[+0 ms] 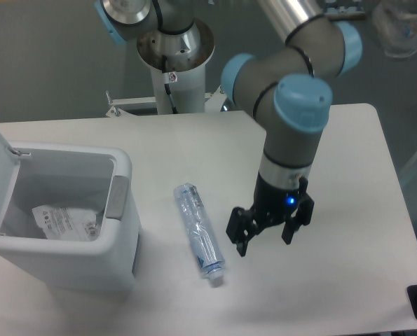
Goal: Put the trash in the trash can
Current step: 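Move the gripper over the cap end of the clear bottle, then lower and close the gripper around the bottle's cap end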
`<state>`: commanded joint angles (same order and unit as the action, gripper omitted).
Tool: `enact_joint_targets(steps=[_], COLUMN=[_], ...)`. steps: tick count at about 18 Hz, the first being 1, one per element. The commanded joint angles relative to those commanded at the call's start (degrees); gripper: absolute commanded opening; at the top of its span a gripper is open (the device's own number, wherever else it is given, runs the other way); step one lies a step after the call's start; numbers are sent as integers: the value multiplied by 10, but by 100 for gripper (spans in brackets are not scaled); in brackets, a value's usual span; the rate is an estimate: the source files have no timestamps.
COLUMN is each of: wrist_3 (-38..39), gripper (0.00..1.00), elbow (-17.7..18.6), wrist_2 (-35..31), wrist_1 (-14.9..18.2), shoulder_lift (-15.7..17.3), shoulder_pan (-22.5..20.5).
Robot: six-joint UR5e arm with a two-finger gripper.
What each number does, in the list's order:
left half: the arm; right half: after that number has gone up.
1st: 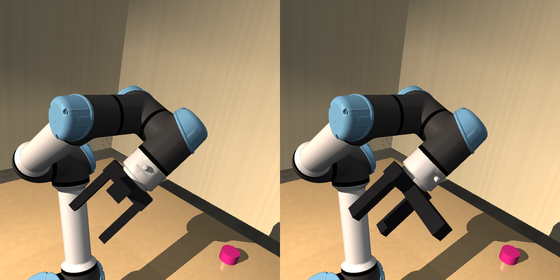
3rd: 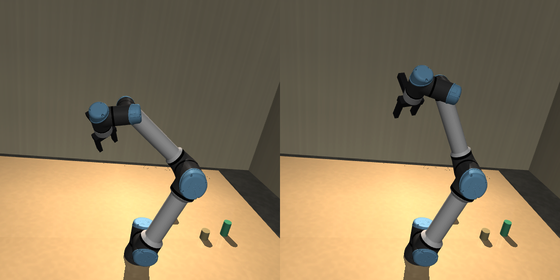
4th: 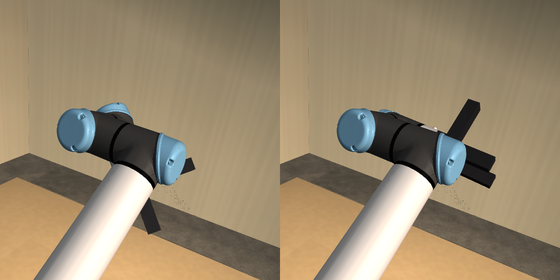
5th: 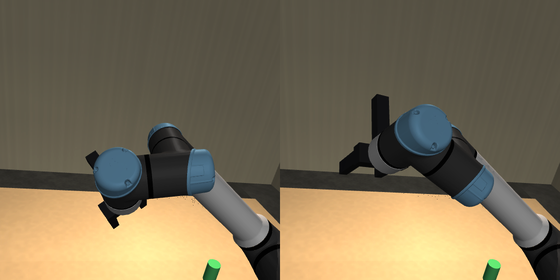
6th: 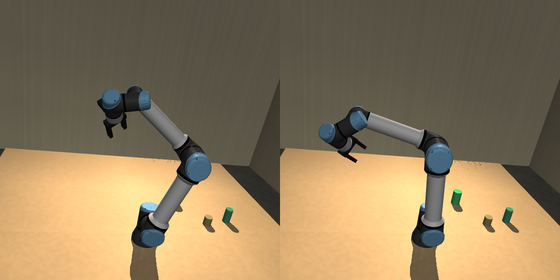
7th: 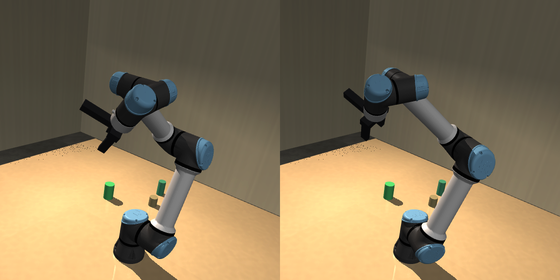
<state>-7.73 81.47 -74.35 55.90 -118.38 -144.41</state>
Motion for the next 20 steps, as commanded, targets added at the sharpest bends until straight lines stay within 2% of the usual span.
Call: enact_joint_targets(steps=[8, 18, 20], wrist_3=[-4, -4, -5], gripper=[100, 100, 100], elbow=[17, 43, 47], wrist_2=[-53, -55, -79], wrist_1=[0, 0, 0], shoulder_lift=[-51, -59, -64], shoulder_pan=[44, 59, 69])
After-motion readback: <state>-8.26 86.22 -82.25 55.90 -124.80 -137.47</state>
